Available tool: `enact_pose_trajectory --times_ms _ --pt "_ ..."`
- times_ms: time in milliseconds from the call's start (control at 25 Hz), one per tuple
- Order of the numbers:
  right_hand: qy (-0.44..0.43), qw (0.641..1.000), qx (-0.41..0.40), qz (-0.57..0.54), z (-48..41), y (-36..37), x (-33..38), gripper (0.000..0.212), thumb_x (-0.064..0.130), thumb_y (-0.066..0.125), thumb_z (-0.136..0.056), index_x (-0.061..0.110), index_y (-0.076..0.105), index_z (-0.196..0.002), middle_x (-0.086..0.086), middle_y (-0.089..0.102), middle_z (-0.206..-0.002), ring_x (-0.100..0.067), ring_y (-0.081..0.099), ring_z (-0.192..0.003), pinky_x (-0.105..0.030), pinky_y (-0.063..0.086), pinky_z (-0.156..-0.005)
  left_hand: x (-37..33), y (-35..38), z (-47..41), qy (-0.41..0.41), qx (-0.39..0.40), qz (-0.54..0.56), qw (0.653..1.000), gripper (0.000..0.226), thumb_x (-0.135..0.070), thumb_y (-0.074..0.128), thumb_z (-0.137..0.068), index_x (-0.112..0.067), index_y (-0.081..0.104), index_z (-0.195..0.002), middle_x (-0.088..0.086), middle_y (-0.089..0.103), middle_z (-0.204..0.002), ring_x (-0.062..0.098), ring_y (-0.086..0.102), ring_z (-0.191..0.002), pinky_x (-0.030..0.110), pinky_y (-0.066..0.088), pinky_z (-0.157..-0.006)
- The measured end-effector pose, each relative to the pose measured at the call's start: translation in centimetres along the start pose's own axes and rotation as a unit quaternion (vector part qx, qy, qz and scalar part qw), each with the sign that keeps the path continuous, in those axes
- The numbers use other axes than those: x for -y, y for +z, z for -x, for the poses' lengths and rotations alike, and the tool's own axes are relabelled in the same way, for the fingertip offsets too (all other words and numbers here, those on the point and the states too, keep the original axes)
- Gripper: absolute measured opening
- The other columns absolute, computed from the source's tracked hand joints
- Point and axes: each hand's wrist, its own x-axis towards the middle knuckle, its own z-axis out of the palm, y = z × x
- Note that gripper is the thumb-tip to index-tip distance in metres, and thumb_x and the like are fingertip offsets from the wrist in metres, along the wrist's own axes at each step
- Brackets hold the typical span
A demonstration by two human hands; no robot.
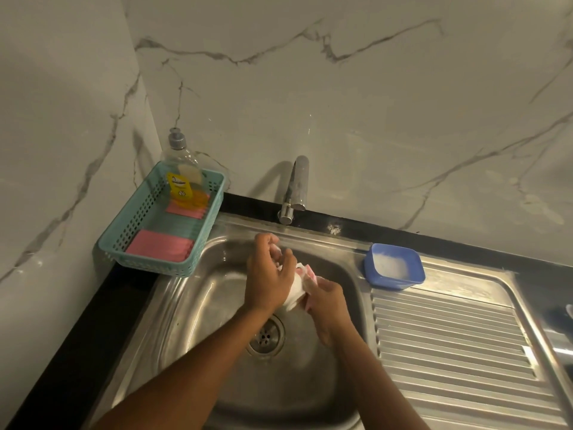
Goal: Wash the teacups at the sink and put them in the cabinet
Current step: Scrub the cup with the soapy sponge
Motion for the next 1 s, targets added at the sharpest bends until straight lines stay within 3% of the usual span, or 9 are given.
enact_pose_trajectory --times_ms 120,200,320,440,560,680,840,920,1000 --pt "-0.112 0.988 -0.092 0.047 1.0 1.7 -2.0 0.024 0.025 0.057 -0.103 0.011 0.075 -0.096 -0.005 0.075 -0.080 -0.012 0.071 -0.072 -0.029 0.059 -0.066 0.1 0.3 1.1 -0.152 -0.060 0.019 0.986 0.047 -0.038 0.072 -0.090 -0.014 0.048 -0.123 -0.005 0.060 -0.097 0.012 0.063 -0.083 0.011 0.040 -0.060" --pt "-0.109 0.968 -0.187 0.125 1.0 2.9 -4.0 0.025 0.029 0.058 -0.102 0.013 0.075 -0.091 -0.001 0.073 -0.075 -0.008 0.068 -0.067 -0.033 0.058 -0.064 0.9 1.0 2.0 -0.289 -0.049 0.071 0.954 0.065 -0.050 0.073 -0.087 -0.011 0.045 -0.131 0.001 0.064 -0.109 0.015 0.063 -0.093 0.017 0.044 -0.066" --pt "-0.081 0.960 -0.239 0.120 1.6 3.6 -5.1 0.032 0.031 0.054 -0.103 0.012 0.071 -0.083 0.000 0.072 -0.071 -0.012 0.068 -0.066 -0.026 0.051 -0.058 3.1 1.3 2.8 -0.386 -0.001 0.196 0.901 0.071 -0.049 0.083 -0.077 -0.002 0.056 -0.123 0.014 0.073 -0.105 0.027 0.073 -0.091 0.040 0.062 -0.077" --pt "-0.089 0.983 -0.150 0.055 1.5 2.1 -5.4 0.038 0.040 0.050 -0.104 0.010 0.069 -0.090 -0.007 0.072 -0.076 -0.018 0.071 -0.070 -0.031 0.056 -0.062 4.6 -0.5 3.1 -0.345 0.122 0.285 0.886 0.054 -0.039 0.090 -0.072 0.006 0.074 -0.098 0.026 0.074 -0.094 0.039 0.073 -0.086 0.043 0.058 -0.077" --pt "-0.035 0.995 -0.090 0.018 -0.3 -0.6 -4.1 0.054 0.054 0.050 -0.101 0.001 0.061 -0.101 -0.016 0.067 -0.081 -0.019 0.067 -0.069 -0.030 0.056 -0.061 5.1 -2.9 2.1 -0.337 0.185 0.255 0.887 0.073 -0.030 0.098 -0.047 0.002 0.065 -0.104 0.023 0.070 -0.098 0.033 0.070 -0.084 0.038 0.058 -0.067" --pt "0.005 0.987 -0.032 0.157 -1.7 -2.2 -1.0 0.027 0.031 0.063 -0.097 0.006 0.068 -0.106 -0.009 0.072 -0.087 -0.018 0.069 -0.071 -0.028 0.058 -0.058 4.8 -4.0 0.3 -0.339 0.282 0.172 0.881 0.079 -0.020 0.094 -0.048 -0.004 0.053 -0.113 0.018 0.068 -0.104 0.027 0.071 -0.082 0.033 0.056 -0.058" --pt "-0.129 0.922 0.000 0.366 -1.4 -1.9 2.3 0.013 0.023 0.077 -0.087 0.015 0.072 -0.095 0.006 0.072 -0.080 -0.010 0.071 -0.072 -0.019 0.056 -0.058 3.8 -4.4 -2.1 -0.265 0.377 0.133 0.877 0.073 -0.019 0.098 -0.058 -0.011 0.064 -0.122 0.011 0.076 -0.107 0.025 0.075 -0.094 0.036 0.061 -0.078" --pt "-0.167 0.915 0.047 0.363 -0.9 -1.4 3.2 0.009 0.019 0.076 -0.089 0.012 0.072 -0.085 0.001 0.072 -0.071 -0.012 0.071 -0.066 -0.027 0.059 -0.063 3.7 -4.3 -2.6 -0.247 0.373 0.136 0.884 0.074 -0.026 0.098 -0.060 -0.012 0.063 -0.124 0.009 0.075 -0.111 0.025 0.074 -0.101 0.041 0.060 -0.089" --pt "-0.173 0.942 0.113 0.265 -0.3 -1.1 3.6 0.012 0.005 0.066 -0.092 0.004 0.076 -0.086 -0.007 0.075 -0.076 -0.017 0.071 -0.073 -0.037 0.059 -0.078 3.4 -4.1 -2.6 -0.231 0.389 0.172 0.875 0.063 -0.034 0.092 -0.069 -0.009 0.067 -0.122 0.013 0.074 -0.114 0.031 0.071 -0.106 0.047 0.056 -0.094"
